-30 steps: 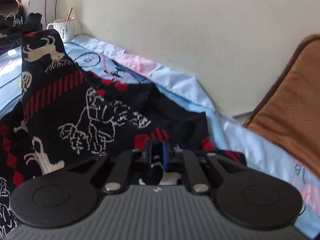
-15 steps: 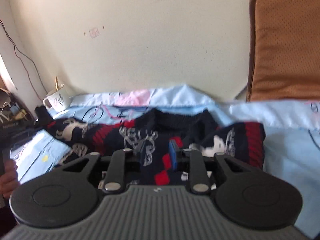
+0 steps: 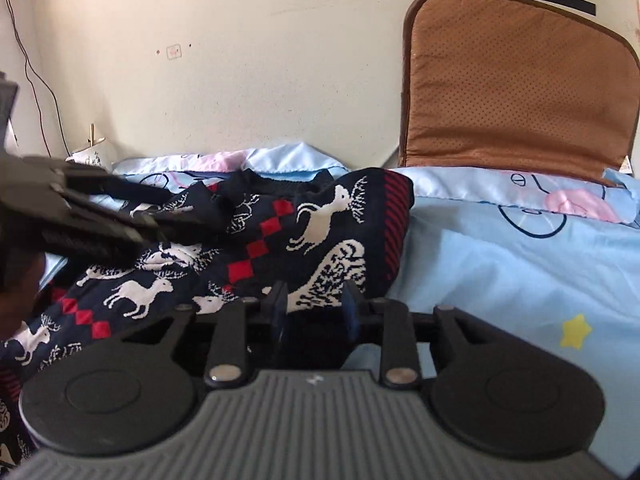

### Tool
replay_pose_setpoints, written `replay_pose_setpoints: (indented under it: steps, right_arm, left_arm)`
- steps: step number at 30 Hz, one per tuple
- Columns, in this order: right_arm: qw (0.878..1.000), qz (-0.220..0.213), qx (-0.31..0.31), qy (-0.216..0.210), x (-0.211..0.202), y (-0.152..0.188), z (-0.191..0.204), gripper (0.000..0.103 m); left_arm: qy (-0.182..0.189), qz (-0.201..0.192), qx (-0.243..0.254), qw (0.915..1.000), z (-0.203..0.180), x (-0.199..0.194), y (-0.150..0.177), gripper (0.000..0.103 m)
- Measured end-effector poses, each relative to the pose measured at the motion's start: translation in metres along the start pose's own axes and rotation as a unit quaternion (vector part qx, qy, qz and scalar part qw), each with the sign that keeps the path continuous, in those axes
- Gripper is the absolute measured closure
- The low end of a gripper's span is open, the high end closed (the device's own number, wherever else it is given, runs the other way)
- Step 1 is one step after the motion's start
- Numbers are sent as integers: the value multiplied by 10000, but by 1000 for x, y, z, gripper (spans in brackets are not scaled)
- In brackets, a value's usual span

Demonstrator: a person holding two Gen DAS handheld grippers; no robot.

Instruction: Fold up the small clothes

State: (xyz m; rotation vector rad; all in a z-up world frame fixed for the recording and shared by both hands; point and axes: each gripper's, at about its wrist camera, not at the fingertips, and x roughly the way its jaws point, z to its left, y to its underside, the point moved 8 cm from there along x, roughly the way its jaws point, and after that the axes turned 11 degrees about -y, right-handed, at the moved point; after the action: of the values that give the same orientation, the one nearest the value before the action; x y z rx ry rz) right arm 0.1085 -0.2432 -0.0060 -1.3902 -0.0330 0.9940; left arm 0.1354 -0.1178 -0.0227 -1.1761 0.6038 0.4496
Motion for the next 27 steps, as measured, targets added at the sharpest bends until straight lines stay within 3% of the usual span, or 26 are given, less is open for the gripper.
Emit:
replay_pose_setpoints:
  steps: [3,7,9,11,12,14,16,17,18,19,21,22,25,27]
  right_arm:
    - [9998,-175,19,-63,-12,-2,3,70]
    - [9988,-410,132,-244,-16,-15,6,69]
    - [9978,-472,211,-410,-8,-24,10,67]
    - [9973,-378,191,-593,8,-32,22,67]
    - [9966,-279,121,-760,19,-36,33,68]
    - [9956,-48,-38,-930,40,-41,48,69]
    - [9979,194,-196,-589,62,-43,49,68]
    - [9985,299,-145,-439,73,-41,43,63]
    - [9983,416,12,-416,83,-40,35,59]
    - [9972,527,165,-511,90,-38,31,59]
    - [9933,731,372,-817,100,-31,26,90]
    - [9929,723,344,-881,99,-31,27,95]
    - [9974,273,-101,-661,84,-45,32,95]
    - [9985,128,-140,-513,84,-53,27,95]
  left_arm:
    - [136,-34,-304,9994,13,-14,10,39]
    - [394,-283,-1395,9890,75,-43,14,35]
    - [222,-278,-1979,9796,111,-43,14,37]
    - [-34,-17,-2294,9733,132,-27,15,45]
    - [-70,119,-2349,9719,136,-17,15,51]
    - [-71,371,-2317,9721,135,5,17,52]
    - [-72,598,-2194,9738,131,27,21,49]
    - [-20,671,-2168,9739,127,36,22,49]
    - [62,706,-2171,9736,124,42,24,54]
    - [152,700,-2183,9732,121,45,25,79]
    - [129,579,-2370,9697,123,41,32,86]
    - [152,452,-2530,9663,125,35,33,88]
    - [349,222,-3182,9471,131,25,41,87]
    - [13,489,-2957,9540,119,37,48,83]
